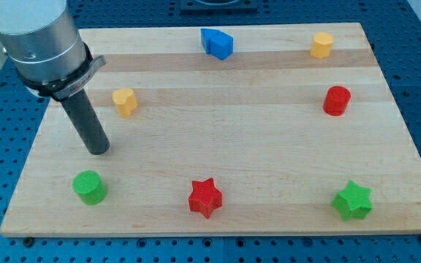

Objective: Move the yellow heart towards the blue blocks

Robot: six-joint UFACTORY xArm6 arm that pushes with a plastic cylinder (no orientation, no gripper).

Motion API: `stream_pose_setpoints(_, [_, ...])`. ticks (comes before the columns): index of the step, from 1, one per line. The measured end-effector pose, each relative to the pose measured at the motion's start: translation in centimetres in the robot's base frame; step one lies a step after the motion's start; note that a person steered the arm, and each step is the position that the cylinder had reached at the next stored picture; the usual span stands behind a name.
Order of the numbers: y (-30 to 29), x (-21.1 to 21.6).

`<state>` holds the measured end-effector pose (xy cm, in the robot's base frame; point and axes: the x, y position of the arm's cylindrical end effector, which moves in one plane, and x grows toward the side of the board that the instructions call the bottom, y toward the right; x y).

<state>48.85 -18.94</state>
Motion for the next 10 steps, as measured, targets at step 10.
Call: stream_pose_setpoints(10, [2.9,-9.0])
